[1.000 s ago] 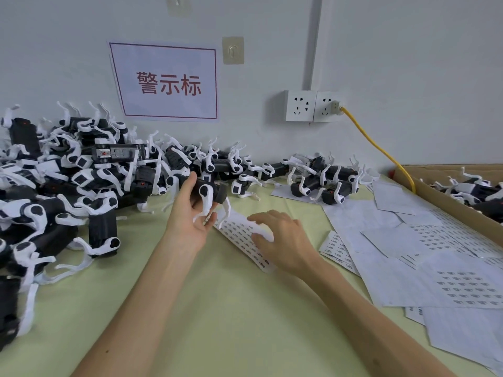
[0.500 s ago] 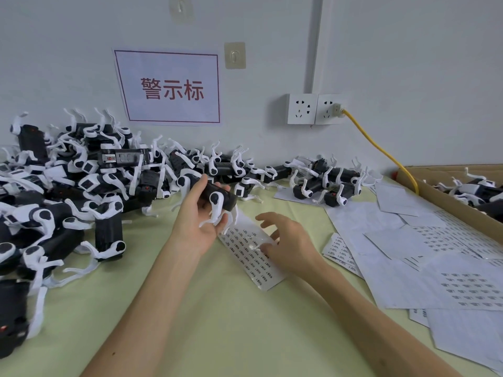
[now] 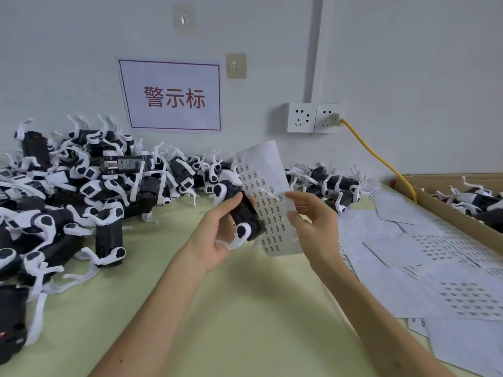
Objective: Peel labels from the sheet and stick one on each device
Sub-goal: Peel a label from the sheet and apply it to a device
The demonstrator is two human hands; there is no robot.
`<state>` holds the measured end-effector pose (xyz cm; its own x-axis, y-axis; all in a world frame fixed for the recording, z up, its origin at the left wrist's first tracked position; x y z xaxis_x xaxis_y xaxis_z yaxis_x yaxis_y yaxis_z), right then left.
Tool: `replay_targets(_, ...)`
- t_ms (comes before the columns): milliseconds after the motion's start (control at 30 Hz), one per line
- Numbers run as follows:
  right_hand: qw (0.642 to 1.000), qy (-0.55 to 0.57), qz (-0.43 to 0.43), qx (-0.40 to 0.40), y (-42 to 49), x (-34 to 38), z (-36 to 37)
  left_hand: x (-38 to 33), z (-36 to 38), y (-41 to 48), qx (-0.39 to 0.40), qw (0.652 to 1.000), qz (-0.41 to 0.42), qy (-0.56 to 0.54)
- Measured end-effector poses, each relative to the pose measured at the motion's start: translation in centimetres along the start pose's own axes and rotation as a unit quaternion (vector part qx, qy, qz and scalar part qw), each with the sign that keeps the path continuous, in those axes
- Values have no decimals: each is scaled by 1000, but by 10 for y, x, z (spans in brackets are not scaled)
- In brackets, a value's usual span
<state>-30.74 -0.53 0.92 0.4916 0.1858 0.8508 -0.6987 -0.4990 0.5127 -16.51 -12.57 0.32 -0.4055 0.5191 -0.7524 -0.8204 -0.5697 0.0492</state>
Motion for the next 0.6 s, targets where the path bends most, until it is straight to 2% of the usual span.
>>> replay_targets(167,1000,16,-7,7,-1,2,0,8,11,-4,79,996,0,47)
replay_targets(400,998,4,-17,64,-4,6,7,10,15,-6,100,990,2,97)
replay_targets(600,996,-74,-34,26,-2,6,2,13,16,-6,101,991,-7,91)
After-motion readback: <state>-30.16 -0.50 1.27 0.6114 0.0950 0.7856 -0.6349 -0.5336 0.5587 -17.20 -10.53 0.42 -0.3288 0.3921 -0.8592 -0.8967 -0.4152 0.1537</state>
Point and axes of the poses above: each hand's wrist, its own y-axis towards the middle knuckle, its own z-axis out of the palm, x = y × z, the point moved 6 cm from there along y, towards the middle knuckle, and after that the axes turned 7 degrees about -y, right-handed, at the moved point
